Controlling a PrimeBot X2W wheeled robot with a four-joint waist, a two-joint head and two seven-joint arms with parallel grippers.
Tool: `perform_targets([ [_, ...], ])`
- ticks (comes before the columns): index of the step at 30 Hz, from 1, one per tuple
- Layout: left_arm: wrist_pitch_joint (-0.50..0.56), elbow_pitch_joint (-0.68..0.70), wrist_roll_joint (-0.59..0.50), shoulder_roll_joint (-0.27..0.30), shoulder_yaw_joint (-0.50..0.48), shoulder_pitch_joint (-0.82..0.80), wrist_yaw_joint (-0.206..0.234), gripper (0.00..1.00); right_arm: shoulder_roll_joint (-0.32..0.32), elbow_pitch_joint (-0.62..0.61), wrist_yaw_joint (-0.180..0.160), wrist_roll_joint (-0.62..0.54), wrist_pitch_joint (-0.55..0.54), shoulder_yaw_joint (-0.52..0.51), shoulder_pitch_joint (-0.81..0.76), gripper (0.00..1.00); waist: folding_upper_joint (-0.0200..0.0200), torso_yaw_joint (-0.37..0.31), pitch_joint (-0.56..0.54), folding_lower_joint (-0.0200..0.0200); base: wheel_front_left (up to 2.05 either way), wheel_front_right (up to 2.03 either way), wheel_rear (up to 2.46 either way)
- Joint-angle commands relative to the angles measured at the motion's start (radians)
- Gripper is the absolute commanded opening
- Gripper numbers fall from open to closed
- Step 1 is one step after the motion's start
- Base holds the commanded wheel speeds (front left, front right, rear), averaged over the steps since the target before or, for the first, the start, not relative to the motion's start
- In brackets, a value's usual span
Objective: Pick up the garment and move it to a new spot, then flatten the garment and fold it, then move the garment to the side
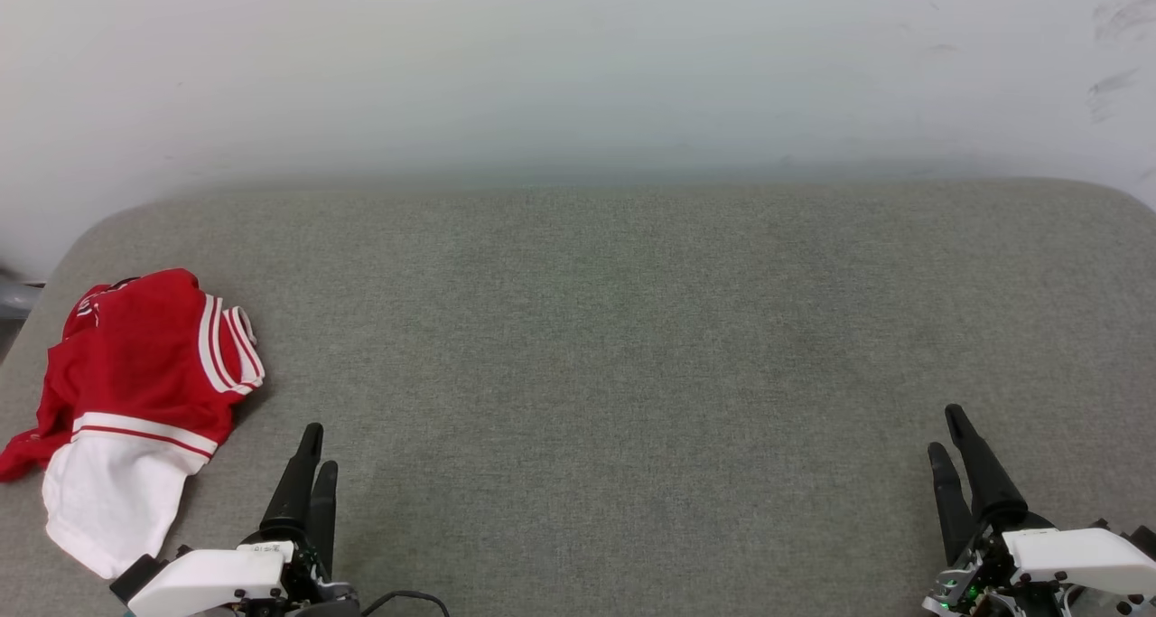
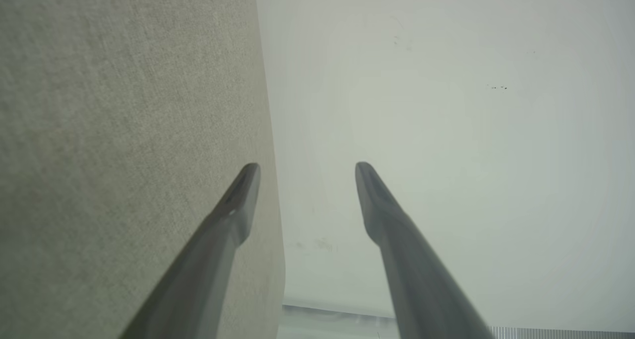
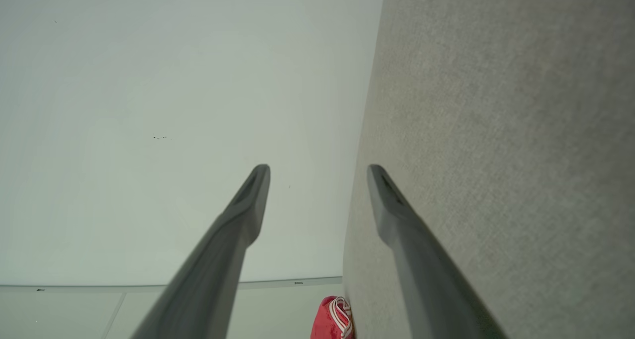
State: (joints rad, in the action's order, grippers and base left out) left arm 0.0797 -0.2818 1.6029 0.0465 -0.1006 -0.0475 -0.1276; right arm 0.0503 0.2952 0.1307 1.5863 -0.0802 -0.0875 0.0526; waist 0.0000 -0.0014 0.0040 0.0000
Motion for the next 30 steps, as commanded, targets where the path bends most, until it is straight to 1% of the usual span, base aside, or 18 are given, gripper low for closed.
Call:
perform_targets([
  [1, -0.014, 0.026, -0.010, 0.002, 0.001, -0.008, -0.001, 1.00, 0.000, -0.015, 0.000, -0.023, 0.014, 0.006, 0.018, 1.00, 0.0000, 0.000, 0.000, 0.0000, 0.00, 0.00, 0.00],
  [8, -0.042, 0.029, -0.056, 0.002, -0.014, 0.003, -0.001, 1.00, 0.000, -0.013, 0.000, -0.077, 0.042, 0.007, 0.021, 1.00, 0.0000, -0.002, 0.000, 0.0000, 0.00, 0.00, 0.00],
  [14, -0.069, 0.060, -0.135, 0.002, -0.039, 0.008, -0.001, 1.00, 0.000, -0.010, 0.000, -0.180, 0.069, -0.002, 0.031, 1.00, 0.0000, -0.003, 0.000, 0.0000, 0.00, 0.00, 0.00],
  [17, -0.081, 0.066, -0.162, 0.002, -0.066, 0.012, -0.001, 1.00, 0.000, -0.029, 0.000, -0.252, 0.081, -0.004, 0.035, 1.00, 0.0000, -0.004, 0.000, 0.0000, 0.00, 0.00, 0.00],
  [23, -0.105, 0.074, -0.253, 0.003, -0.122, 0.007, -0.001, 1.00, 0.000, -0.064, 0.000, -0.416, 0.105, -0.001, 0.039, 1.00, 0.0000, -0.006, 0.001, 0.0000, 0.00, 0.00, 0.00],
  [26, -0.116, 0.094, -0.301, 0.003, -0.136, 0.004, -0.002, 1.00, 0.000, -0.096, 0.000, -0.522, 0.117, 0.001, 0.042, 1.00, 0.0000, -0.006, 0.001, 0.0000, 0.00, 0.00, 0.00],
  [30, -0.131, 0.131, -0.398, 0.003, -0.150, 0.002, -0.002, 1.00, 0.000, -0.154, 0.000, -0.683, 0.131, 0.008, 0.047, 1.00, 0.0000, -0.007, 0.003, 0.0000, 0.00, 0.00, 0.00],
])
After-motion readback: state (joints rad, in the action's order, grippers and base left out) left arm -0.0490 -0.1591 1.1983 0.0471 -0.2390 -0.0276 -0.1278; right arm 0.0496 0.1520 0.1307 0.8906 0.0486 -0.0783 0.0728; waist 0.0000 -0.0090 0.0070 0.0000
